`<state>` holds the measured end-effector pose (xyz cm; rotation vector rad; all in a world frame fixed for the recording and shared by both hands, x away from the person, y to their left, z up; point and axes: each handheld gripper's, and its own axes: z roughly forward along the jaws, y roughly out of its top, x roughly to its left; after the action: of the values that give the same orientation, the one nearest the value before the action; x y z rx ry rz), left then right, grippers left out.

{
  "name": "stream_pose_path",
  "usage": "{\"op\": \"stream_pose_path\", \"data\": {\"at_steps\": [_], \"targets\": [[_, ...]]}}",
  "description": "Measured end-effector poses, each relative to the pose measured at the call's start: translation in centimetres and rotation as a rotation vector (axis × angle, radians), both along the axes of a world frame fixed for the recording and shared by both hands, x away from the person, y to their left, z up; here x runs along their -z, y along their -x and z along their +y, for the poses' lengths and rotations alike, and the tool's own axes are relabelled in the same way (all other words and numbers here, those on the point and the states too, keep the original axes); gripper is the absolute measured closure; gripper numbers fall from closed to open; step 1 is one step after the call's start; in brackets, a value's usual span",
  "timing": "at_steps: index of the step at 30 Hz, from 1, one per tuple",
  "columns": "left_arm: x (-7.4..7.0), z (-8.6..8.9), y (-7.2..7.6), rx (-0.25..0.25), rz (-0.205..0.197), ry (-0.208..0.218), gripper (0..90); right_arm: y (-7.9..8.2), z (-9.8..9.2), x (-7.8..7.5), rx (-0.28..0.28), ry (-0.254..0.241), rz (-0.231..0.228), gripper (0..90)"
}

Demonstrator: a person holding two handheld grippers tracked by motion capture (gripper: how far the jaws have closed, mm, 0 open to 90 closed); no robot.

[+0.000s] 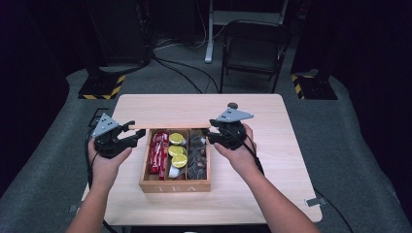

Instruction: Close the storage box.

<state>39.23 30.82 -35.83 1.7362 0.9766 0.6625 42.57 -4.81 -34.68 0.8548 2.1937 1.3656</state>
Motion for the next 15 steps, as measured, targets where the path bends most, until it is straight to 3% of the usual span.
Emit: {"op": "stream_pose_path", "data": {"at_steps": [10, 15], "targets": [[0.8, 0.4, 1.8, 0.046, 0.003, -0.048, 49.3, 1.4, -0.2, 1.2, -0.021, 0.023, -0.010, 54.5], [1.7, 0.6, 2.6, 0.059, 0.011, -0.033, 49.0, 2.3, -0.4, 2.0, -0.030, 0.025, -0.018, 54.5]]}}
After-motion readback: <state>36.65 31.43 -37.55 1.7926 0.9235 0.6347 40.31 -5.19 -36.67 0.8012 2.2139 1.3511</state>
